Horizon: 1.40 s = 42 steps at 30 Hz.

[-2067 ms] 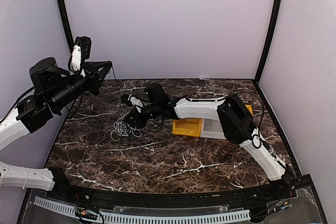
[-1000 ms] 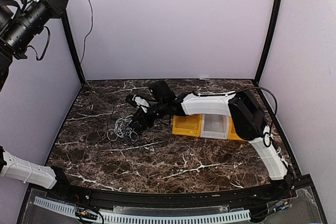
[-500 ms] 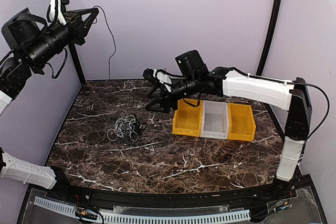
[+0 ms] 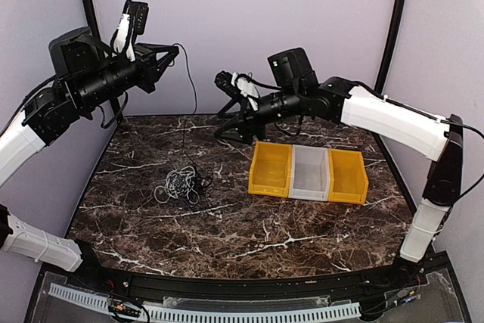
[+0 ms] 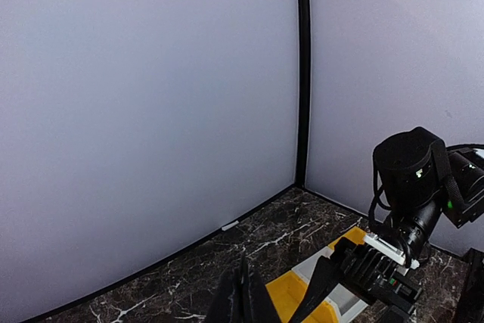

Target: Untangle the cables

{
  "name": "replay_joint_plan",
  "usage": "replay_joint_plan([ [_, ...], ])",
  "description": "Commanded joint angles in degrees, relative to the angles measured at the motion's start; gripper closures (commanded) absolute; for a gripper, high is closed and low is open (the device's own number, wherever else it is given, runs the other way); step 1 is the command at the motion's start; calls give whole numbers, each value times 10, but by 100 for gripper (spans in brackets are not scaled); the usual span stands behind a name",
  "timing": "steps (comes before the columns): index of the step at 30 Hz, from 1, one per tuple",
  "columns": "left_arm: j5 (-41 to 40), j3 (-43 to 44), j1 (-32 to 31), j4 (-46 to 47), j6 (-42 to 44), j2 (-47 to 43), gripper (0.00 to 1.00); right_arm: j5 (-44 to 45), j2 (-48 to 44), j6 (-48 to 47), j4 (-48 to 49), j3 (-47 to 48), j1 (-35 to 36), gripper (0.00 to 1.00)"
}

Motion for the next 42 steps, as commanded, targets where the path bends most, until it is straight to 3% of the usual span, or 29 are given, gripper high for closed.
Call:
replay_joint_plan([
  [1,30,13,-2,29,-34,0,100,-24,41,21,33,37,10,35],
  [14,36,32,-1,44,-61,-2,100,-45,140,64,83,62,38,34],
  [16,36,31,-2,45,-63,-4,100,-63,150,72,85,71,40,45],
  [21,23,20,-2,44,-58,-13,100,-65,134,89,99,65,40,100],
  [25,-18,-9,-2,40,-43,-23,100,-58,66,66,98,17,32,100],
  [31,-79,-94,-2,58,-47,-43,99,-85,-32,31,17,-4,-24,100],
  [32,-74,-104,-2,61,-48,-44,96,-85,-46,24,6,-6,-34,100],
  [35,-40,-149,-2,71,-54,-42,65,-84,-84,8,-17,-19,-71,100],
  [37,-10,-176,-2,91,-58,-39,52,-83,-102,1,-23,-28,-99,100],
  [42,74,-232,-2,115,-74,-31,40,-82,-135,3,-22,-39,-174,100],
])
